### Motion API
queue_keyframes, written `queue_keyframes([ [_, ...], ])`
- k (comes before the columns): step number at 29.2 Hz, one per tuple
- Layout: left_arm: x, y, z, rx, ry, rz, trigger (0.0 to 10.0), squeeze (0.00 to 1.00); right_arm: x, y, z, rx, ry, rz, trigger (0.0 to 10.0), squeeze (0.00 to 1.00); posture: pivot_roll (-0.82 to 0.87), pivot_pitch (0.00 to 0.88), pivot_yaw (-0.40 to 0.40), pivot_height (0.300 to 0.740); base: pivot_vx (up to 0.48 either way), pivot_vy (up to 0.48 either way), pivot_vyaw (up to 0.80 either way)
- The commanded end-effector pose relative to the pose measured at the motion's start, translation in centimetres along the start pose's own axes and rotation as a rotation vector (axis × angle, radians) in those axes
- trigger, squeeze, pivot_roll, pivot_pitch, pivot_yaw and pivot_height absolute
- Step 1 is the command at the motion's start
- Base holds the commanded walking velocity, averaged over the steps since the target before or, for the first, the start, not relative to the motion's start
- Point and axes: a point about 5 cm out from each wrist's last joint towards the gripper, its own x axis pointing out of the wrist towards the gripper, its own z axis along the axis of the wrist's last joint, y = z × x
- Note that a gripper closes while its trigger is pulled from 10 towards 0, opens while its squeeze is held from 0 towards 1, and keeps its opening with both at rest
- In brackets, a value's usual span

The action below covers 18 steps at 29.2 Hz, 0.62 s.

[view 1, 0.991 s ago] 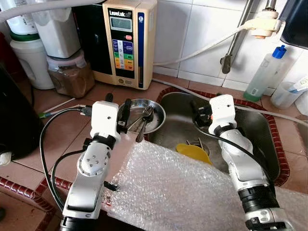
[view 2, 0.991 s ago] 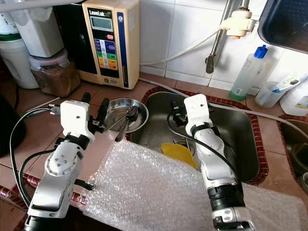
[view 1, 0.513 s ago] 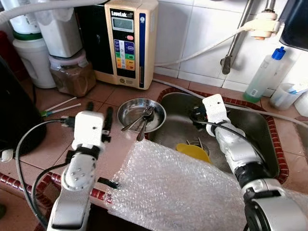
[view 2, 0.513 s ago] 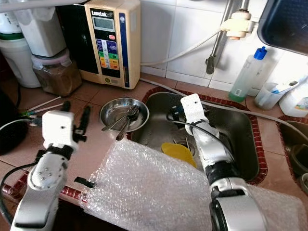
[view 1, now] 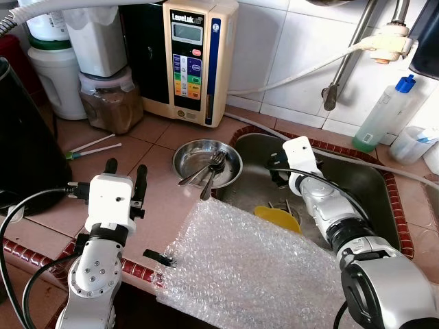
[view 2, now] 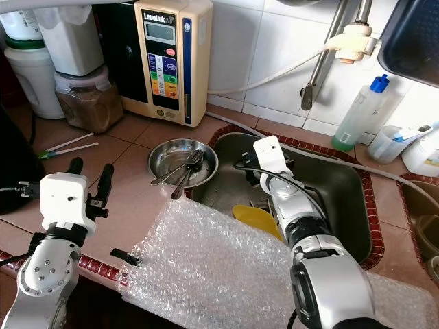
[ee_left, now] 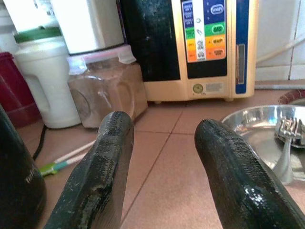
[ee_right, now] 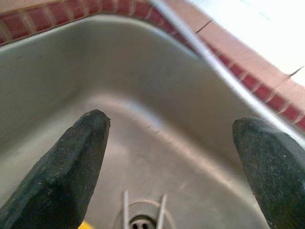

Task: Kitchen organization

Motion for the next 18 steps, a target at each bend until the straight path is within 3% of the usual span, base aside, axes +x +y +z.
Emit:
queue_keyframes([
  [1,-0.2,-0.2,0.5,-0.005,-0.009,-0.011,10.0,0.0,0.2,0.8,0.5,0.007,0.012,0.03,10.0,0.0,0.26,0.0,-0.095,0.74,0.0,0.0,0.0],
  [7,-0.5,-0.4,0.5,-0.014,-0.001,-0.027,10.0,0.0,0.3,3.0,0.7,0.007,0.02,0.112,10.0,0.0,0.27,0.0,-0.102,0.74,0.0,0.0,0.0],
  [10,-0.9,-0.7,-0.1,-0.039,0.052,-0.071,10.0,0.0,0.4,4.3,1.0,0.003,0.009,0.169,10.0,0.0,0.27,0.0,-0.104,0.74,0.0,0.0,0.0],
  [18,-2.3,-1.4,-1.7,-0.1,0.184,-0.206,10.0,0.0,0.3,5.2,1.1,-0.005,0.01,0.202,10.0,0.0,0.27,0.0,-0.102,0.74,0.0,0.0,0.0],
])
